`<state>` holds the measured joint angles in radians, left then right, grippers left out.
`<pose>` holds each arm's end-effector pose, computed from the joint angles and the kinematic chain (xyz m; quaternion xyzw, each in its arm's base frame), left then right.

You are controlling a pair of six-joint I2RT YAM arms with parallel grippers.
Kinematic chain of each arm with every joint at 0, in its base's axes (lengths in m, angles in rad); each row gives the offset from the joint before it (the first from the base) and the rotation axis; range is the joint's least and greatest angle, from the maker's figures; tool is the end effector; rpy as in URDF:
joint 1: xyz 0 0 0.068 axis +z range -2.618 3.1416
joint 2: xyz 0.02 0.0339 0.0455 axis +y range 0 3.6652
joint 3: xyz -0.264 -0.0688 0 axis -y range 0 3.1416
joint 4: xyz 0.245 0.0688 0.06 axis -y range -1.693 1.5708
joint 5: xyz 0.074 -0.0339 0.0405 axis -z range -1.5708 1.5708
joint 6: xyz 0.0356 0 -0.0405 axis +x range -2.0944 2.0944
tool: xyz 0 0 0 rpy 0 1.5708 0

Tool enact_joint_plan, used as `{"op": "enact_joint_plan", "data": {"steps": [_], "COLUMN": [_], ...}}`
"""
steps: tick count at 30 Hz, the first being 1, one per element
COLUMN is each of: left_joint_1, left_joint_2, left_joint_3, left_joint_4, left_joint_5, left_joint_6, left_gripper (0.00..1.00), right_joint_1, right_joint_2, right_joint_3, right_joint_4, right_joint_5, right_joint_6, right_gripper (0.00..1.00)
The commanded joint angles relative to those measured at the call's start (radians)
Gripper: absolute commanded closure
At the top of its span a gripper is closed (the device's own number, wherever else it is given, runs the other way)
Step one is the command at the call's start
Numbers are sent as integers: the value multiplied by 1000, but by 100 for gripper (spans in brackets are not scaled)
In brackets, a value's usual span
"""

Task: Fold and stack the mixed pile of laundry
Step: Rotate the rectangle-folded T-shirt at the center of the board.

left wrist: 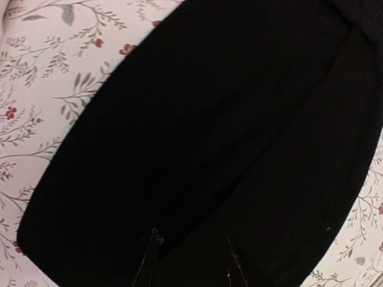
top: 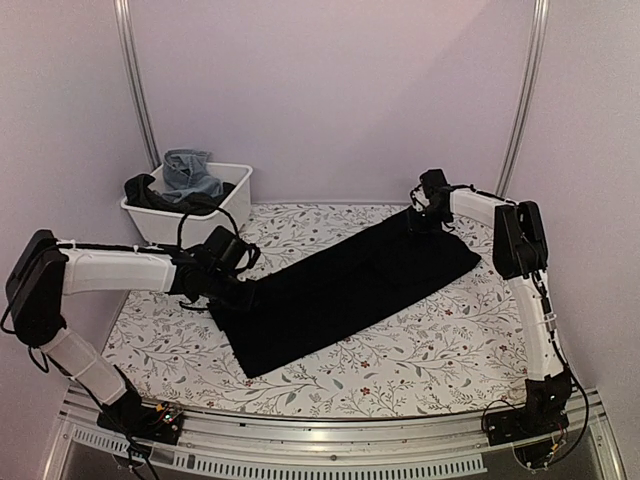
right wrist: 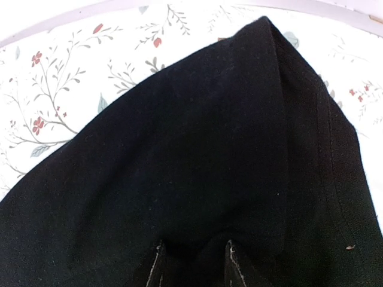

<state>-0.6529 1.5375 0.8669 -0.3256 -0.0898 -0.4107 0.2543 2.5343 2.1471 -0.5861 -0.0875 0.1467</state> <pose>0.2402 -0.1797 0.1802 0.1031 0.9526 -0.1064 0.2658 0.5295 0.1408 0.1367 -0.0642 0.9527 0.0995 0.2798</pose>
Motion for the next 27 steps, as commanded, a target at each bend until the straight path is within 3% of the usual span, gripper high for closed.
{"op": "enact_joint_plan", "data": {"steps": [1,9,16,23,27], "left_joint_1": [-164,-330,-511,-714,-747], "left_joint_2": [35,216,335,496,530], "left_joint_3": [-12,34,95,342,461], "left_joint_4": [10,-58,-138,-224,-238], "left_joint_5": [-17,-70,-27,62,62], "left_joint_6": [36,52,39,33,48], "left_gripper": [64,76,80,79,78], "right_joint_1": [-1,-2,-15,-76,-80], "right_joint_2": [-11,-356,-507,-615,-632], "right_joint_3": [32,-269,-434,-622,-698], "right_joint_4": [-46,70,67,84,86], "right_joint_5": [-12,-79,-106,-120,-116], "right_joint_6": [-41,2,19,36,27], "right_gripper": [66,52,50,50,50]}}
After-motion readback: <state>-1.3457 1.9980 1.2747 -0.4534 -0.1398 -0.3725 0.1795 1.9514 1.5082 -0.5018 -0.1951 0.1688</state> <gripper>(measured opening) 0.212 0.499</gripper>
